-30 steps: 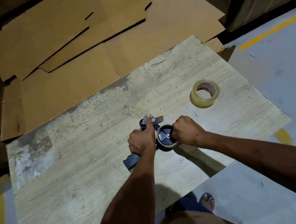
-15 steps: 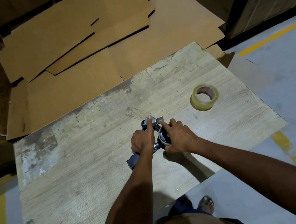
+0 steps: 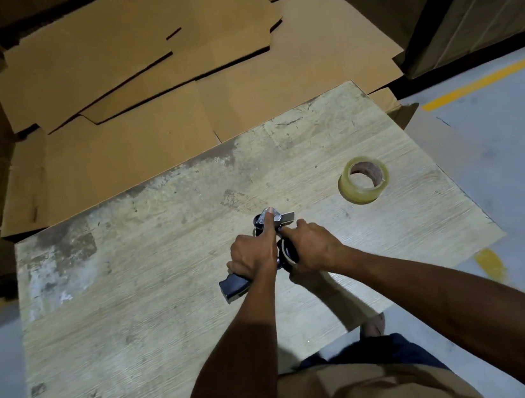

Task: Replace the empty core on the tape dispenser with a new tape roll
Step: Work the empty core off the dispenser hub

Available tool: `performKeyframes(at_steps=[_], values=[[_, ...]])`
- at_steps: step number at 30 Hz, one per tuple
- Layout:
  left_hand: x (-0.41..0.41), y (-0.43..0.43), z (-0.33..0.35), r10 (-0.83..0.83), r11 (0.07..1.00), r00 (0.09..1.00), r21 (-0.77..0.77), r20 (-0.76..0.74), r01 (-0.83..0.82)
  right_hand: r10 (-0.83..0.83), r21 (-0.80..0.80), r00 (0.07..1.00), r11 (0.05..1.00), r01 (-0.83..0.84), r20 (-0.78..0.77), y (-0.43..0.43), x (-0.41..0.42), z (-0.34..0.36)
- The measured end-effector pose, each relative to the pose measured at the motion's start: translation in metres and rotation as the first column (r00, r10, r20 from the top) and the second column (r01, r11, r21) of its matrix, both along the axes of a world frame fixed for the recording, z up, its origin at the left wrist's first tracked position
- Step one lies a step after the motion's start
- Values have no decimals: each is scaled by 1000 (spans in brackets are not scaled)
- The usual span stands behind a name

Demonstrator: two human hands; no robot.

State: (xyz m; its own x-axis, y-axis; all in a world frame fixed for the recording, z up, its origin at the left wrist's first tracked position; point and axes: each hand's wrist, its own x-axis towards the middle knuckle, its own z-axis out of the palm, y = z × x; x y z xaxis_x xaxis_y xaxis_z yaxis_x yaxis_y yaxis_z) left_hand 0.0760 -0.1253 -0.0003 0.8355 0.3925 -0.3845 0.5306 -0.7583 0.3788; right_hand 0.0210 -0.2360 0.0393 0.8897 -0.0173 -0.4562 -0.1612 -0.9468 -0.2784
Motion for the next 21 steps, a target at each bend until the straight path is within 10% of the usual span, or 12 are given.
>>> performKeyframes(at_steps=[21], values=[[-2, -21, -4, 127, 992, 964, -31, 233, -123, 121, 147, 989, 980, -133, 87, -36, -8, 2]])
